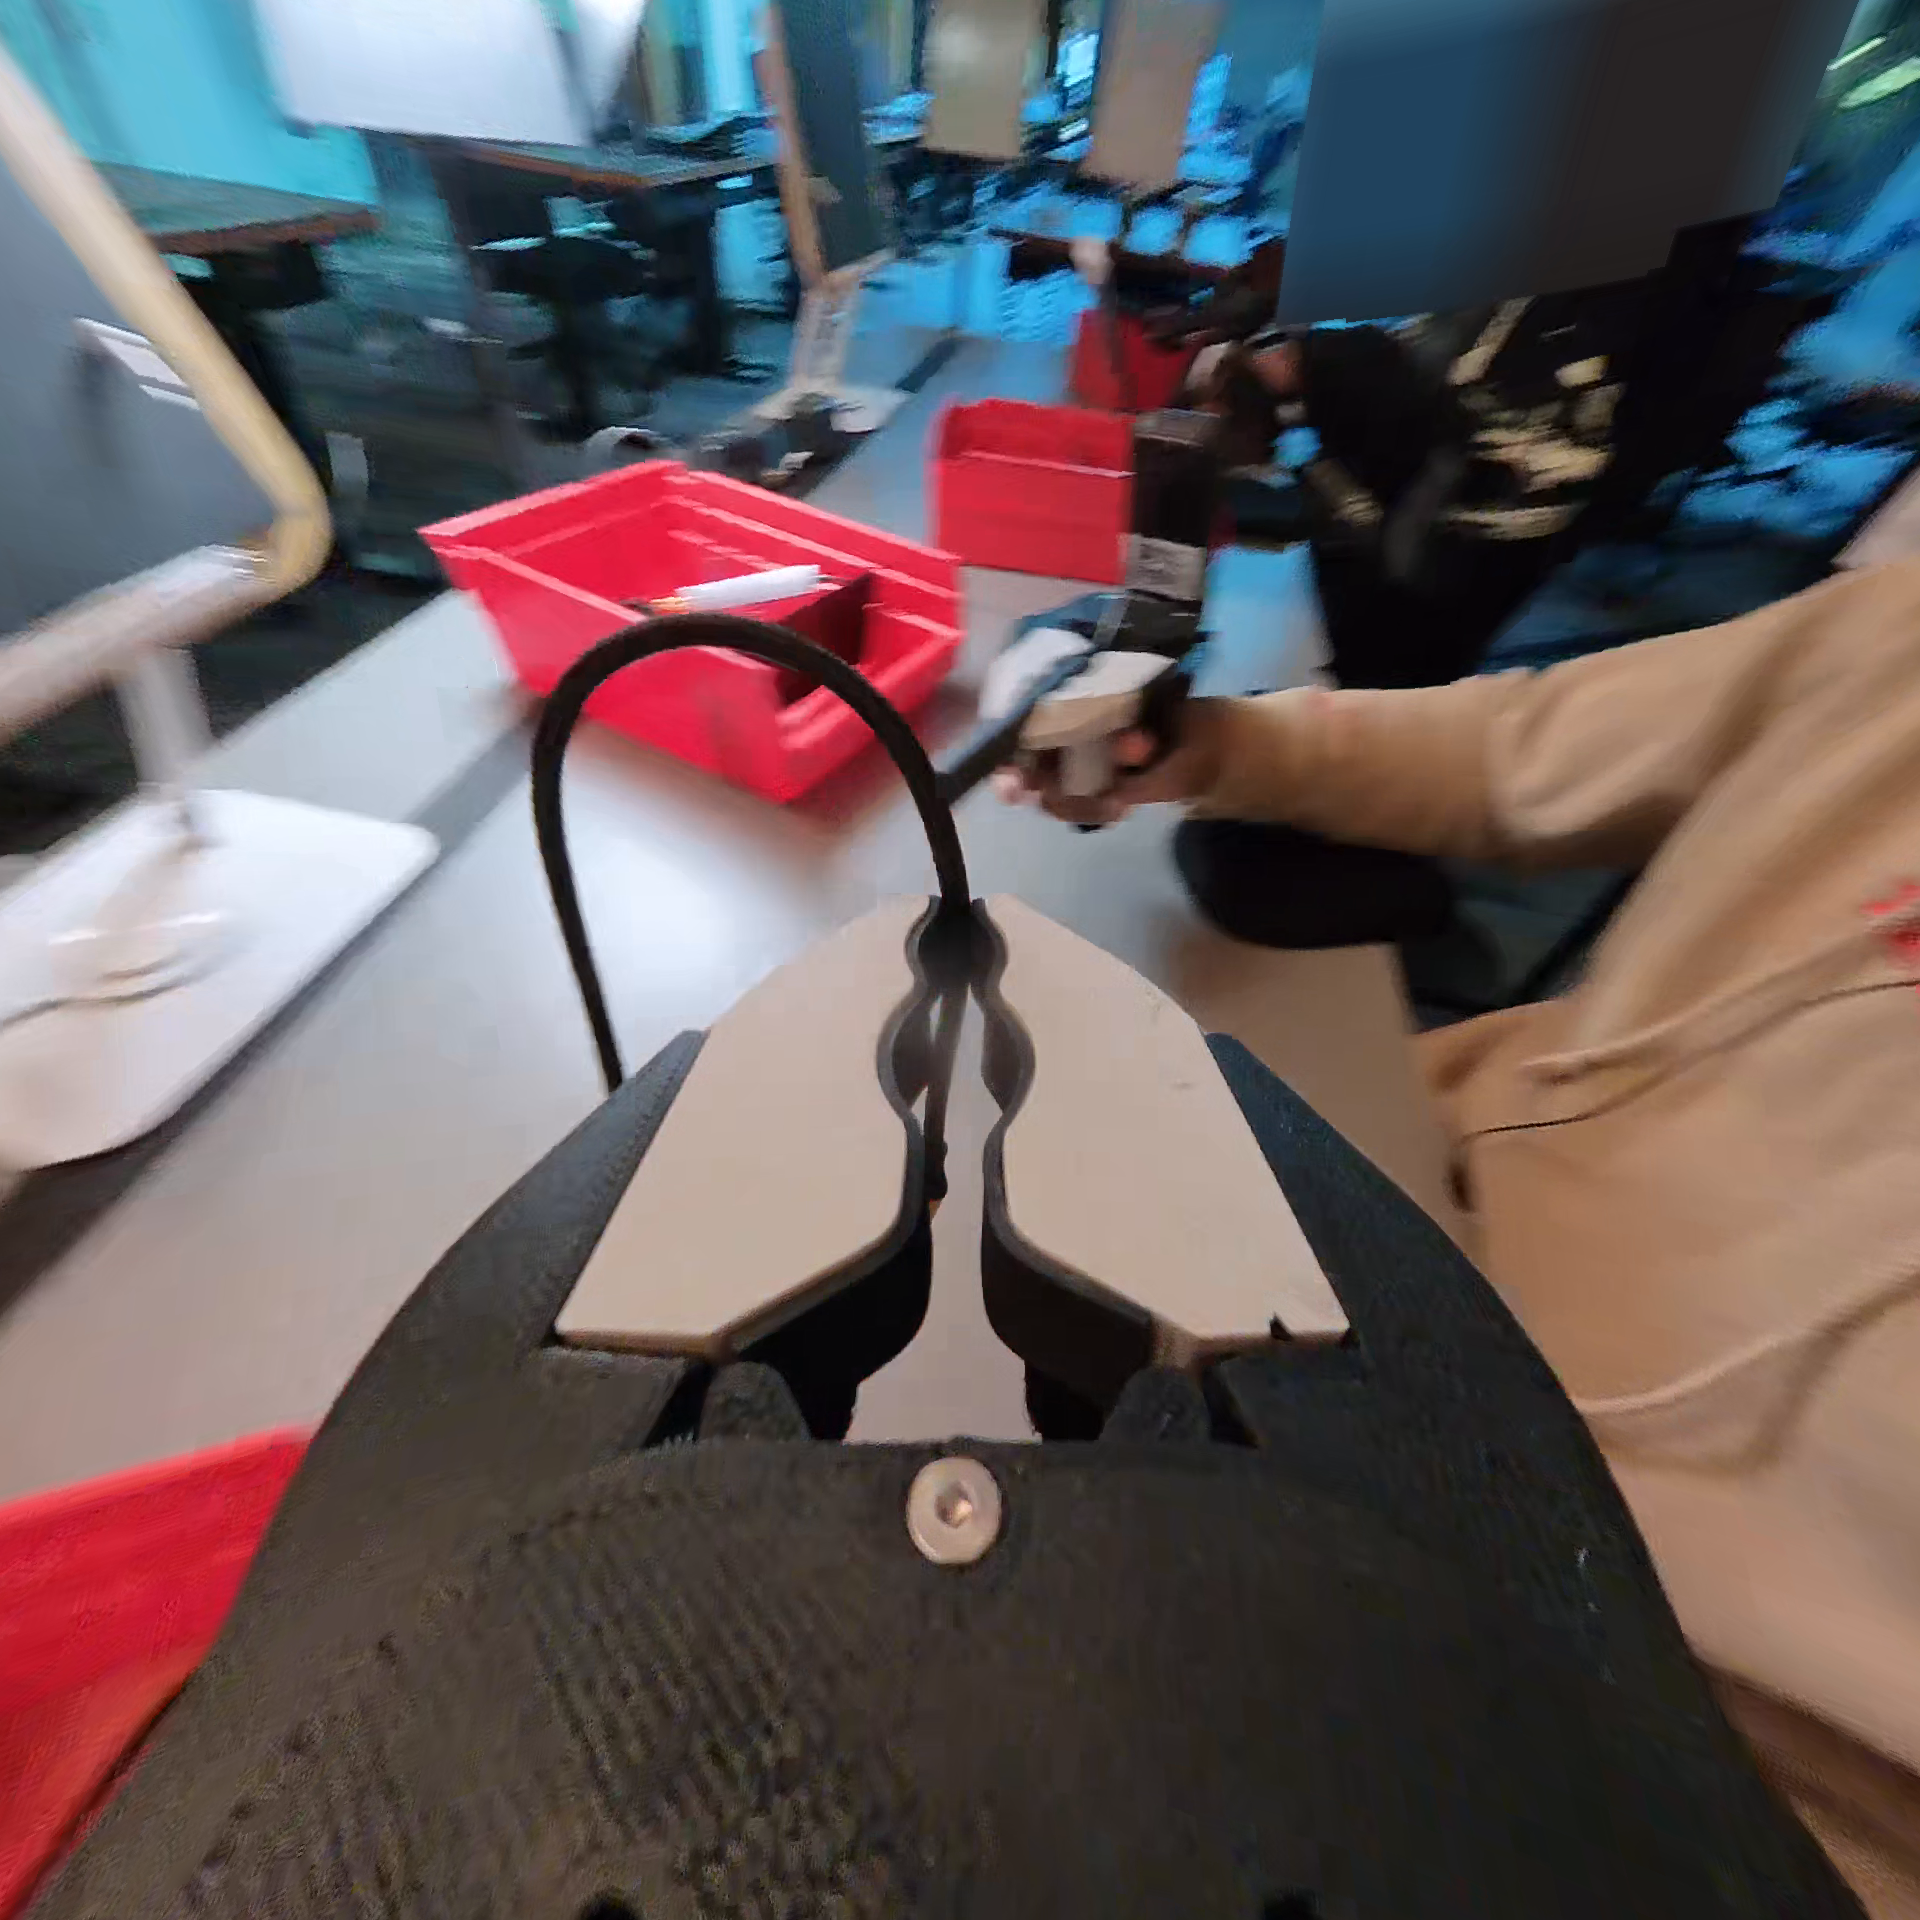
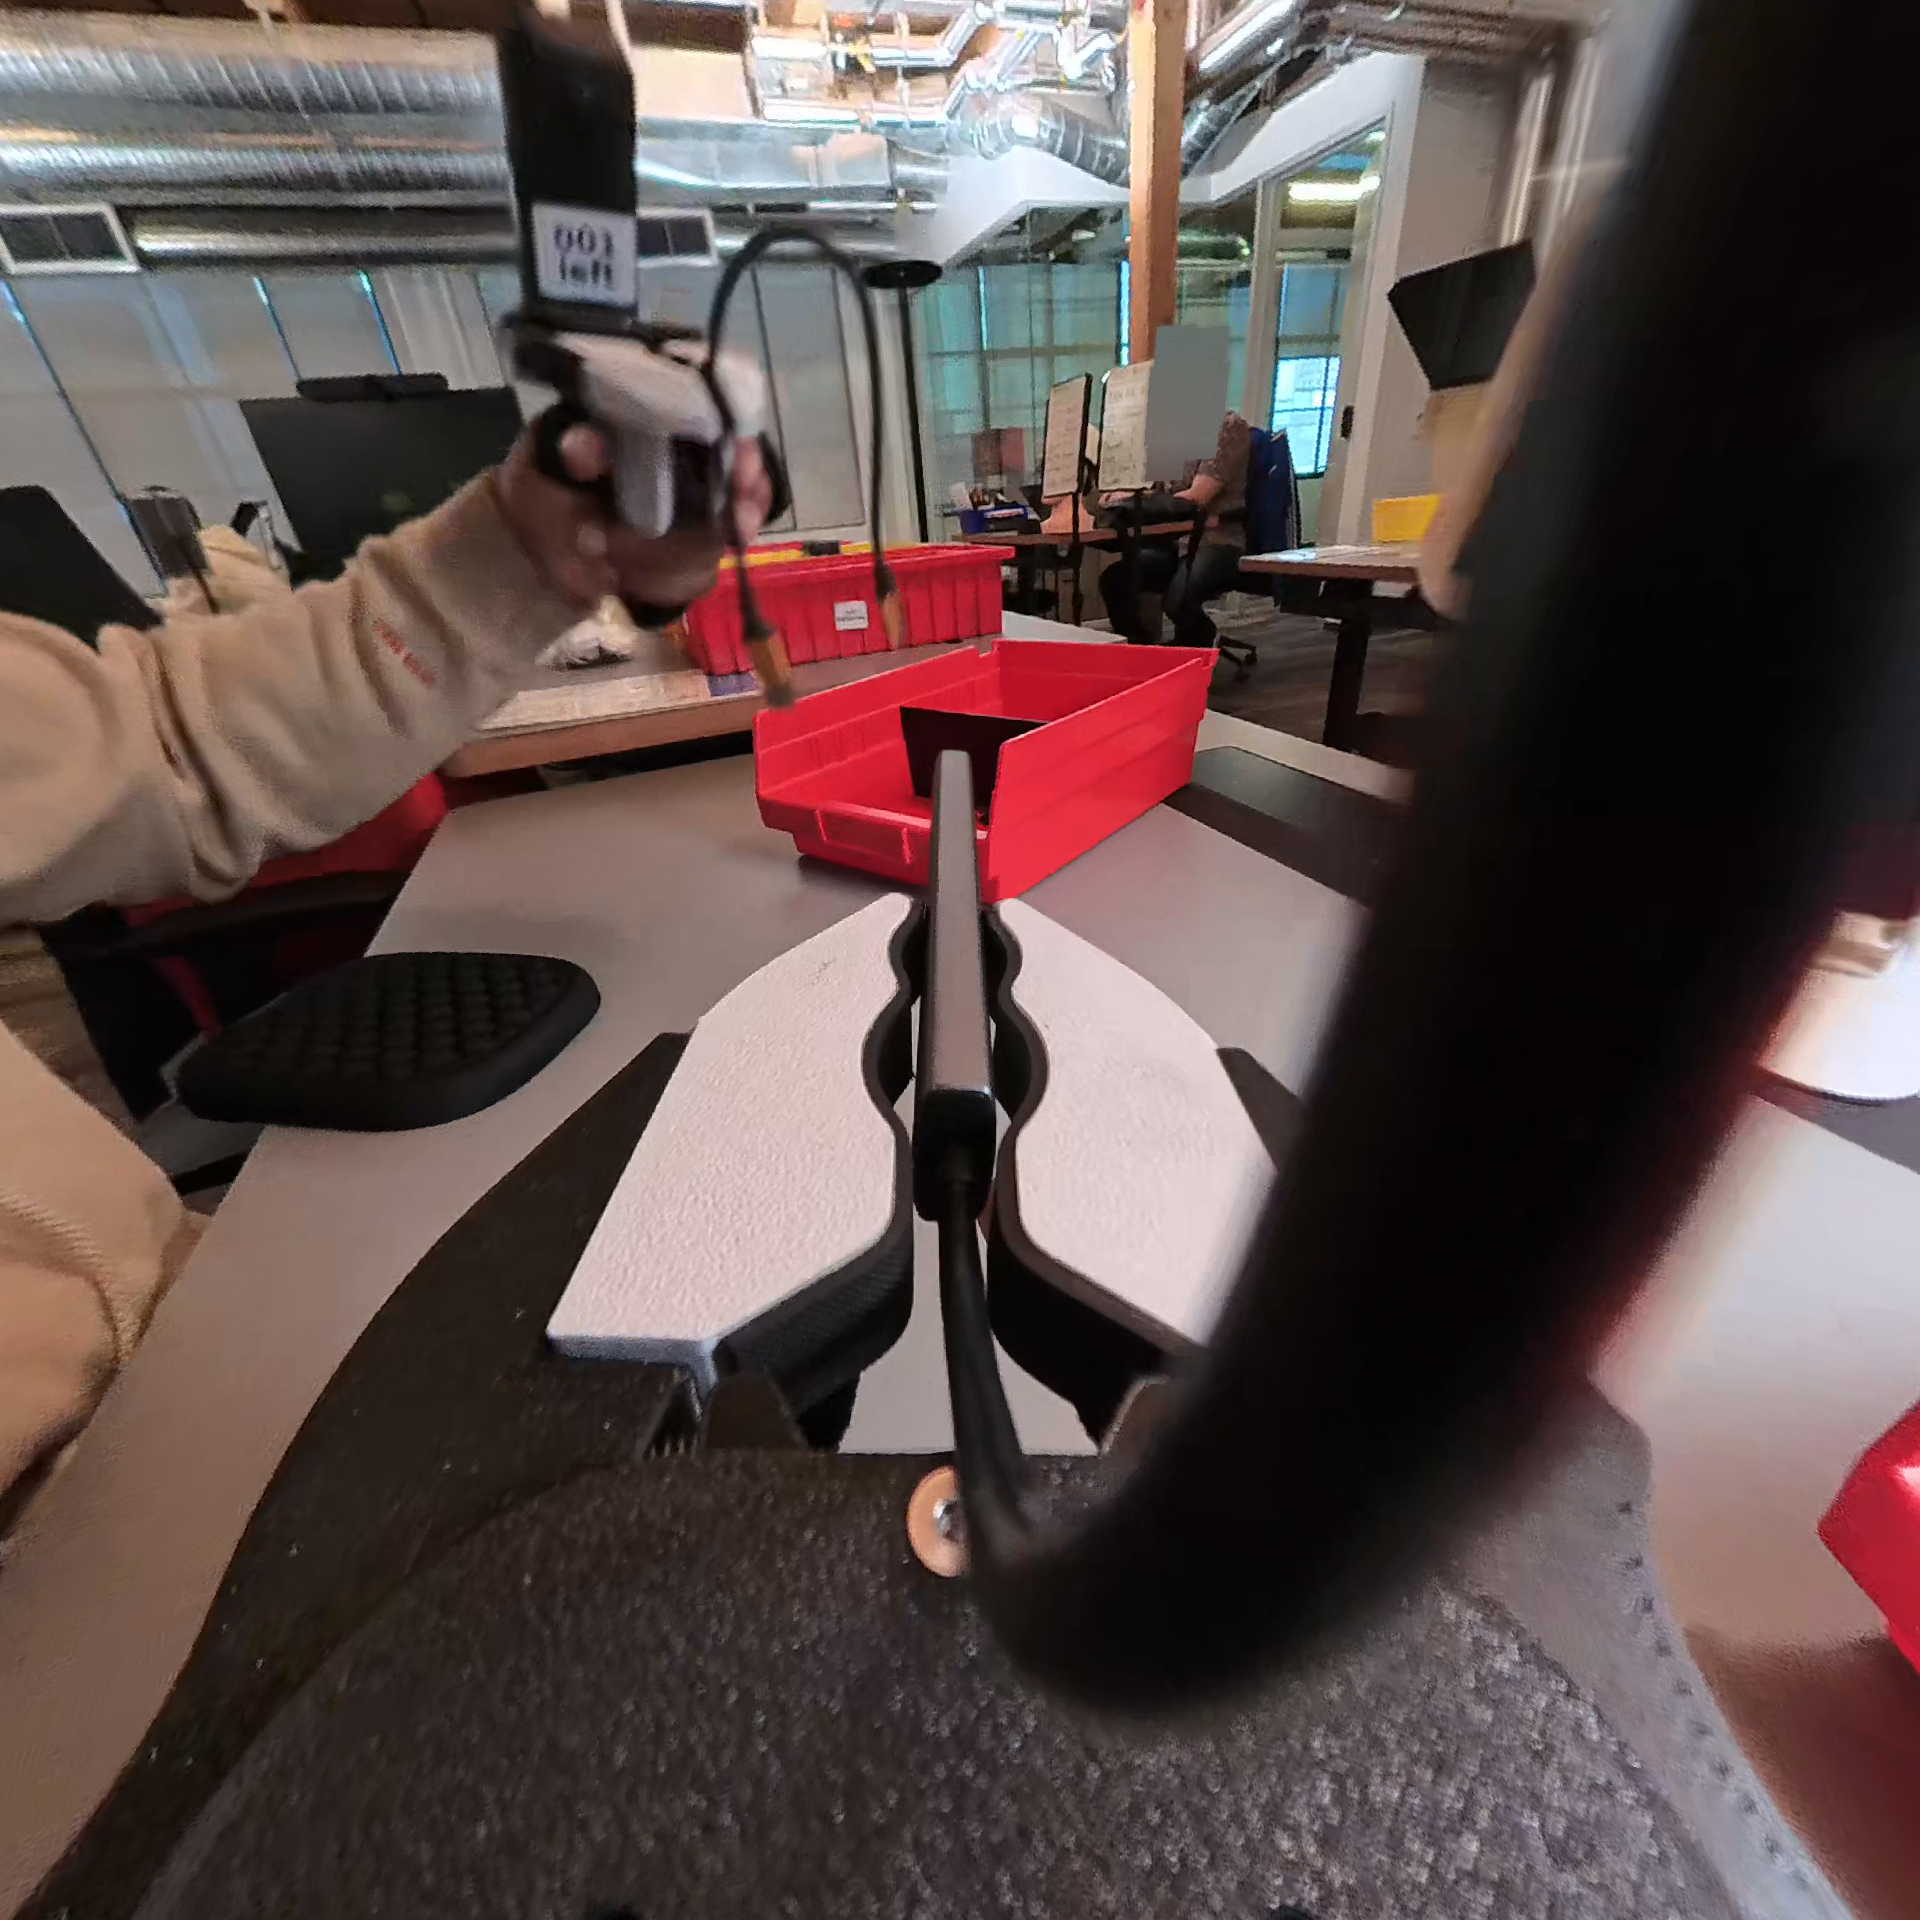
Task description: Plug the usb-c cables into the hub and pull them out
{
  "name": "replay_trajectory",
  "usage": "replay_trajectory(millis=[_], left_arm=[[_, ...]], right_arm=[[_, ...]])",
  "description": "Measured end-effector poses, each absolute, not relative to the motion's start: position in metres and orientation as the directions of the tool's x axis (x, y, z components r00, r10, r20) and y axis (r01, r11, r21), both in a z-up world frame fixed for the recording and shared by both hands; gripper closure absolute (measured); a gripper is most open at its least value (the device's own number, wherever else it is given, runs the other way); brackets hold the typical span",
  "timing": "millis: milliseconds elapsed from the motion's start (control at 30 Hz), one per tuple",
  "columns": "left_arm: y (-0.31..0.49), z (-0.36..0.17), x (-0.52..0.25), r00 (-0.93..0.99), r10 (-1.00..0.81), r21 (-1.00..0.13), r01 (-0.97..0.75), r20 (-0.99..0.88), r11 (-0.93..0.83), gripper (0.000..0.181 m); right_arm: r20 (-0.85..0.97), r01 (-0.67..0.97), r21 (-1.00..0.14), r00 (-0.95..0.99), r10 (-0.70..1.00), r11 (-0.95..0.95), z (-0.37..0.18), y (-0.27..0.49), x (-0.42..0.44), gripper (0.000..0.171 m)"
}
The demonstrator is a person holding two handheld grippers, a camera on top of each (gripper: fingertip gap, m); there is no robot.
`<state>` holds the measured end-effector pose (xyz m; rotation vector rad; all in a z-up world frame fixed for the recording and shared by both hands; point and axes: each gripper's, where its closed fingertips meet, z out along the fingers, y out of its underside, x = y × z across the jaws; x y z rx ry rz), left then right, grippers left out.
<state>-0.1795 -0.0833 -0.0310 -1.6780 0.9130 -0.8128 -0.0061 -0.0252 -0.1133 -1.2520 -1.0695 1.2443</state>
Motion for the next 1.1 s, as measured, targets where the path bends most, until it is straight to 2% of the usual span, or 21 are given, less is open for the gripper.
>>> replay_trajectory(millis=[133,233,433,533,600,667,800,967,1100], left_arm=[[-0.118,-0.081,-0.116,0.272,-0.914,-0.945,-0.048,0.299,-0.324,0.177],[-0.127,-0.120,-0.089,0.199,-0.881,-0.898,-0.013,0.428,-0.439,0.177],[-0.113,-0.182,-0.098,0.281,-0.742,-0.765,-0.040,0.609,-0.643,0.177],[-0.107,-0.196,-0.114,0.368,-0.716,-0.748,-0.076,0.593,-0.659,0.171],[-0.101,-0.208,-0.129,0.475,-0.717,-0.753,-0.156,0.510,-0.639,0.154],[-0.091,-0.220,-0.149,0.605,-0.731,-0.774,-0.282,0.316,-0.568,0.140],[-0.065,-0.215,-0.181,0.698,-0.703,-0.765,-0.525,-0.137,-0.373,0.132],[-0.061,-0.201,-0.151,0.497,-0.793,-0.716,-0.689,-0.351,-0.115,0.136],[-0.071,-0.228,-0.124,0.202,-0.888,-0.553,-0.830,-0.413,0.069,0.137]], right_arm=[[-0.084,-0.081,-0.994,0.120,0.989,-0.075,-0.109,-0.019,0.003,0.162],[-0.089,-0.090,-0.993,0.150,0.985,-0.076,-0.110,-0.016,0.011,0.162],[-0.106,-0.086,-0.992,0.166,0.980,-0.093,-0.117,-0.012,0.016,0.162],[-0.094,-0.079,-0.994,0.160,0.983,-0.082,-0.117,-0.013,0.015,0.162],[-0.085,-0.067,-0.995,0.156,0.984,-0.075,-0.119,-0.015,0.014,0.162],[-0.080,-0.059,-0.996,0.151,0.985,-0.072,-0.120,-0.015,0.013,0.162],[-0.076,-0.052,-0.996,0.140,0.987,-0.069,-0.121,-0.016,0.012,0.162],[-0.048,-0.023,-0.999,0.137,0.989,-0.046,-0.125,-0.018,0.009,0.162],[-0.034,-0.004,-0.999,0.142,0.989,-0.034,-0.129,-0.018,0.008,0.162]])
